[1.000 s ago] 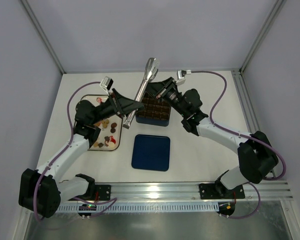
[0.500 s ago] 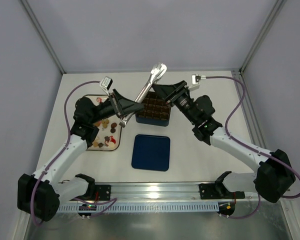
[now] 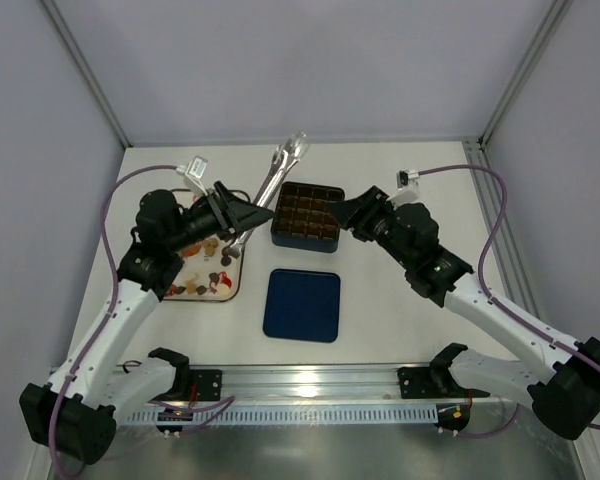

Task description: Pack the chocolate

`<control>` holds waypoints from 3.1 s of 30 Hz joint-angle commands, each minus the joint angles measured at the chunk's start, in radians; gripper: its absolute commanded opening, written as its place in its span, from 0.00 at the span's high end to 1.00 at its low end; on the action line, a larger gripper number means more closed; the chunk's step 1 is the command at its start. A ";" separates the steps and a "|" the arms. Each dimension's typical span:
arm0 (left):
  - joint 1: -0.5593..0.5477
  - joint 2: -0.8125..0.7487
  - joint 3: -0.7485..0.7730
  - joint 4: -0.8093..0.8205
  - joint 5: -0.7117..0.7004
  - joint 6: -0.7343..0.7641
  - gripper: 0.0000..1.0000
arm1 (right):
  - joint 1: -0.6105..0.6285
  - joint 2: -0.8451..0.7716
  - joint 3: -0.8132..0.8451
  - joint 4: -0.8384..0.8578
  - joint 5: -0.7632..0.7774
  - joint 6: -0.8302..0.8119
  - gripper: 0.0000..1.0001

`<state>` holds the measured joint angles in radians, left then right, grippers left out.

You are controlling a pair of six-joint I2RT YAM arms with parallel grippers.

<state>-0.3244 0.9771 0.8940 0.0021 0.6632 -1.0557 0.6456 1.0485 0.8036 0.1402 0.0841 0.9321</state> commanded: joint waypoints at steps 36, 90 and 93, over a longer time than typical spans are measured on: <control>0.013 -0.005 0.115 -1.057 -0.959 0.401 0.53 | -0.004 0.128 -0.015 -0.355 -0.141 -0.398 0.52; 0.033 0.247 0.091 -1.005 -0.938 0.365 0.63 | -0.018 0.257 -0.034 -0.303 -0.219 -0.450 0.56; 0.039 0.253 0.097 -1.002 -0.939 0.376 0.63 | -0.020 0.260 -0.037 -0.301 -0.218 -0.450 0.56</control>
<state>-0.2977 1.2301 0.9638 -1.0348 -0.2531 -0.6949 0.6308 1.3029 0.7681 -0.1982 -0.1310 0.4988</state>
